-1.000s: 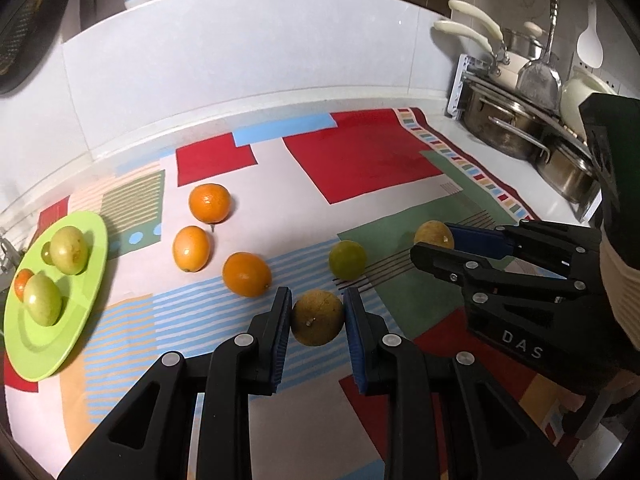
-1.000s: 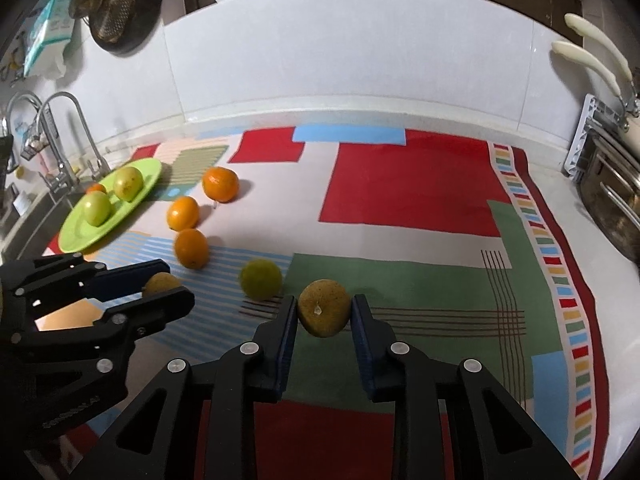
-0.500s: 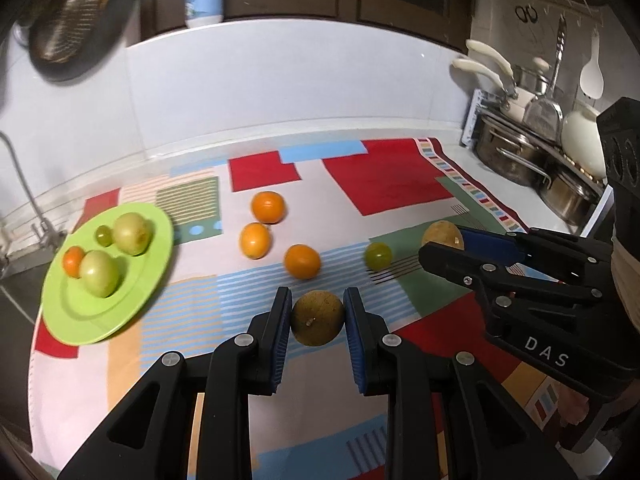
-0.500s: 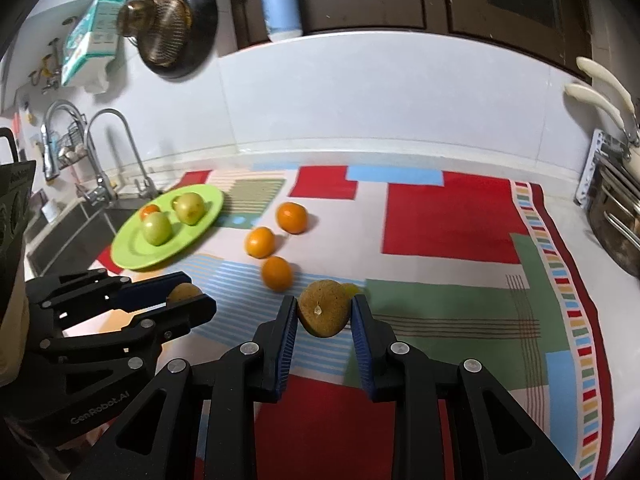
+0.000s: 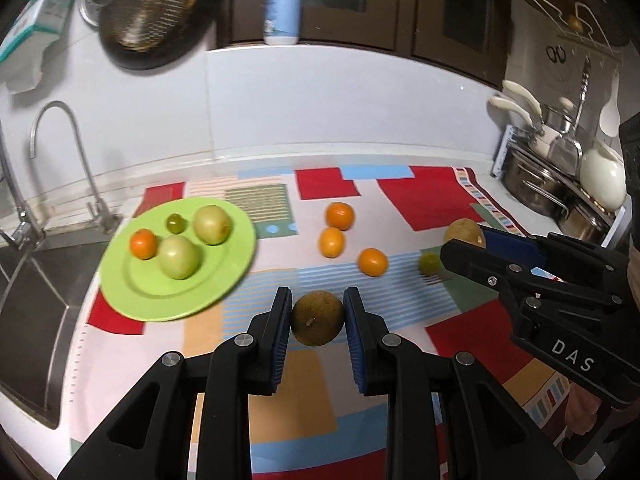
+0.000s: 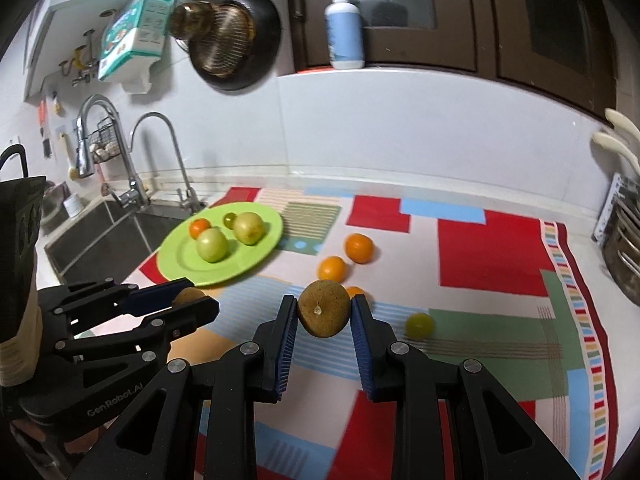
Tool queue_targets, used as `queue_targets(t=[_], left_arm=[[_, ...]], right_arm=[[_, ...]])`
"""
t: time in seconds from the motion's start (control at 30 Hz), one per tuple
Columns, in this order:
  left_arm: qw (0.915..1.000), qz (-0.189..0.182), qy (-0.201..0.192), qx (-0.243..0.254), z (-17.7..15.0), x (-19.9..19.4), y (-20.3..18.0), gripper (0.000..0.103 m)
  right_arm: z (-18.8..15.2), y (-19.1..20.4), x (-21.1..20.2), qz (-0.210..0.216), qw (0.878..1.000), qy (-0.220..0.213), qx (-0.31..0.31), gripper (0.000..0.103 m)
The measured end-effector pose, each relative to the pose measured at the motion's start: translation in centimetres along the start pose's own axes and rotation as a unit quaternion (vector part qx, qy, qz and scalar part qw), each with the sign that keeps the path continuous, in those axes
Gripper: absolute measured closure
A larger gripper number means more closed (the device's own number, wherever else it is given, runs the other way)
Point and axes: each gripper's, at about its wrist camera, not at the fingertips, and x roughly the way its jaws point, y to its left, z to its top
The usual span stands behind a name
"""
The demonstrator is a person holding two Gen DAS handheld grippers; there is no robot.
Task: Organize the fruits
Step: 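Carry both held fruits over the lime-green plate and lower them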
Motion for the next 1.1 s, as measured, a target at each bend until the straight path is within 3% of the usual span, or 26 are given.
queue_targets(t=[0.73, 1.1], left_arm=[[0.9970, 0.052, -0.052, -0.022, 1.9, -4.2, 9.7, 0.076], [0.9952, 0.077, -0.053, -0.028, 2.4, -2.9, 14.1, 0.076]], right_arm=[[4.3, 9.3, 1.8, 0.038, 0.998, -0.042, -0.020, 0.075], [6.2, 12.4, 4.7, 0.045, 0.998, -0.039, -0.031, 0.075]])
